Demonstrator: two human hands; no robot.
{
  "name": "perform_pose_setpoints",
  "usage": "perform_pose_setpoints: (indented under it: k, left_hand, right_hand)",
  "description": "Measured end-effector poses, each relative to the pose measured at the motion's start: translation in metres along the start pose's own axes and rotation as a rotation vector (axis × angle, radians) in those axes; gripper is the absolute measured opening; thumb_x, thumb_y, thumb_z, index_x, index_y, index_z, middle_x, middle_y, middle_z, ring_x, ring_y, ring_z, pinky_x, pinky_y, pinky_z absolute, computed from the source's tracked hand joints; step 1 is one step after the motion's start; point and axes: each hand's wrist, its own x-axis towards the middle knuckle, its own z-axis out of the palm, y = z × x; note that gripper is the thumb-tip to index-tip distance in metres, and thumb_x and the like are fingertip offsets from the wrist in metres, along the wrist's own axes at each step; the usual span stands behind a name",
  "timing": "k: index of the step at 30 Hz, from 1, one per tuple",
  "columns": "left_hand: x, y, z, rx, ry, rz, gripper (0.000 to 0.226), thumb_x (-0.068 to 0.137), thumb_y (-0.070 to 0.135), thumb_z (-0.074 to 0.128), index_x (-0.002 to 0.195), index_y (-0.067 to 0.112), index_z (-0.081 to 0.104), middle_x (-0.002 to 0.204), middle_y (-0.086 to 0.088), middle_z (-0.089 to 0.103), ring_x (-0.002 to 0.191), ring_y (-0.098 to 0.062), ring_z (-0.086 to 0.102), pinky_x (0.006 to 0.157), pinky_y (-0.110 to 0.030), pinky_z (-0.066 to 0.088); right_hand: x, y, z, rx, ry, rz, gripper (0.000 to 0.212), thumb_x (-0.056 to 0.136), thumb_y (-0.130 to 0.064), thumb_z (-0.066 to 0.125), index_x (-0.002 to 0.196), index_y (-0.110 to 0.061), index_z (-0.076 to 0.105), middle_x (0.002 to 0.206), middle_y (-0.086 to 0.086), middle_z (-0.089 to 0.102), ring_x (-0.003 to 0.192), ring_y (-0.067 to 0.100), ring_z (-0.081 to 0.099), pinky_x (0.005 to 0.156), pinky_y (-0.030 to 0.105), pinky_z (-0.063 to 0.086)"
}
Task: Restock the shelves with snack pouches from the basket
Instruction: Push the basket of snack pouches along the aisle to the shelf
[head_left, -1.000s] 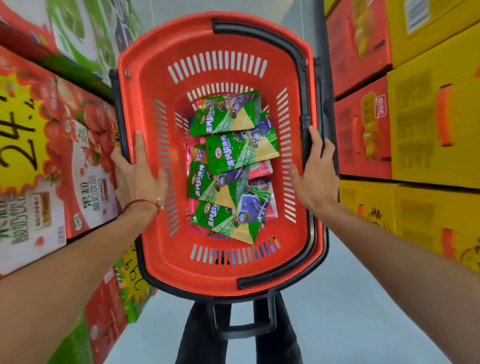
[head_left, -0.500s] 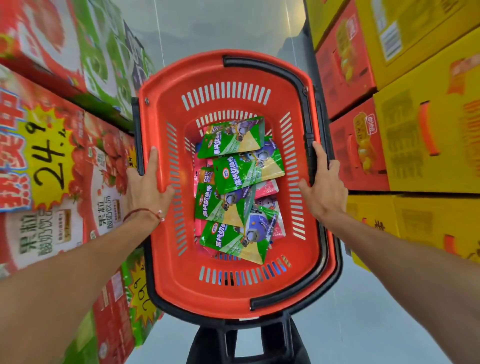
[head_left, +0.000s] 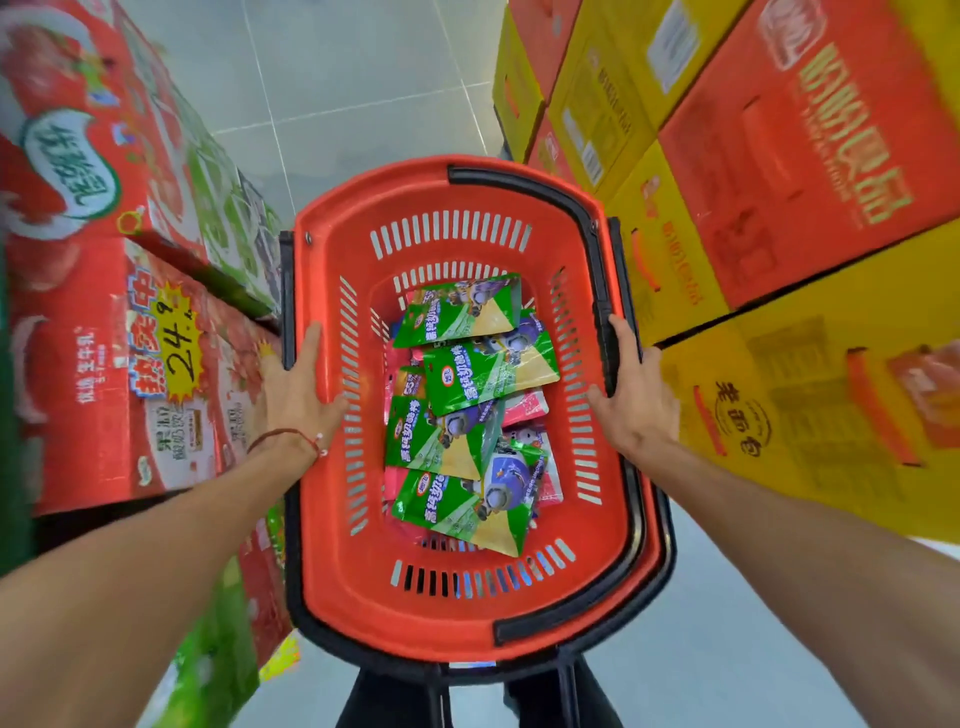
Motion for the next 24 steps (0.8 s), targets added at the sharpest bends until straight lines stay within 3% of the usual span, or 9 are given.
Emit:
perform_pose_setpoints:
  k: [5,8,11,14,19,24]
  left_hand:
    - [-0.073,0.019,-0.028,0.041,0.082,0.059,0.094,0.081,0.032,0.073,0.151,0.047,0.013,0.133,-0.023,0.039,0.070,-0.025,0.045,0.068,-0.036,0.047]
    - [-0.116,0.018,-0.033,0.020,0.078,0.120,0.100,0.077,0.032,0.075,0.148,0.053,0.008,0.134,-0.026,0.039,0.077,-0.032,0.055,0.079,-0.046,0.054]
    - [-0.160,0.018,-0.040,0.068,0.065,0.158,0.101,0.076,0.035,0.076,0.147,0.055,0.007,0.132,-0.027,0.041,0.096,-0.044,0.058,0.085,-0.051,0.053]
    - [-0.204,0.023,-0.046,0.154,0.044,0.184,0.095,0.080,0.036,0.074,0.151,0.047,0.011,0.122,-0.025,0.045,0.098,-0.043,0.058,0.080,-0.047,0.050]
    - [-0.255,0.007,-0.037,0.192,-0.033,0.231,0.092,0.084,0.037,0.071,0.152,0.046,0.010,0.121,-0.024,0.046,0.105,-0.044,0.056,0.078,-0.049,0.047]
    - [-0.293,-0.021,-0.017,0.203,-0.115,0.398,0.096,0.081,0.033,0.072,0.151,0.046,0.009,0.113,-0.025,0.046,0.086,-0.043,0.061,0.075,-0.049,0.053]
  right_hand:
    - [-0.069,0.033,-0.040,0.046,0.038,0.006,0.091,0.095,-0.029,0.068,0.156,-0.049,0.004,0.135,0.014,0.043,0.074,0.030,0.059,0.065,0.037,0.045]
    - [-0.117,0.059,-0.052,0.091,0.051,0.031,0.090,0.095,-0.030,0.067,0.156,-0.050,0.003,0.136,0.013,0.042,0.086,0.034,0.065,0.071,0.042,0.049]
    - [-0.167,0.086,-0.057,0.116,0.059,0.058,0.092,0.096,-0.032,0.065,0.157,-0.050,-0.001,0.133,0.013,0.041,0.078,0.030,0.059,0.066,0.039,0.048]
    - [-0.218,0.108,-0.053,0.116,0.060,0.105,0.095,0.098,-0.033,0.063,0.157,-0.051,-0.009,0.129,0.013,0.042,0.080,0.033,0.061,0.066,0.039,0.045]
    - [-0.304,0.133,-0.027,0.181,0.088,0.181,0.091,0.100,-0.036,0.058,0.155,-0.052,-0.013,0.133,0.014,0.039,0.085,0.039,0.064,0.076,0.046,0.054]
    - [-0.396,0.150,0.007,0.253,0.068,0.305,0.086,0.100,-0.040,0.053,0.157,-0.049,-0.010,0.128,0.012,0.038,0.082,0.038,0.063,0.076,0.046,0.055]
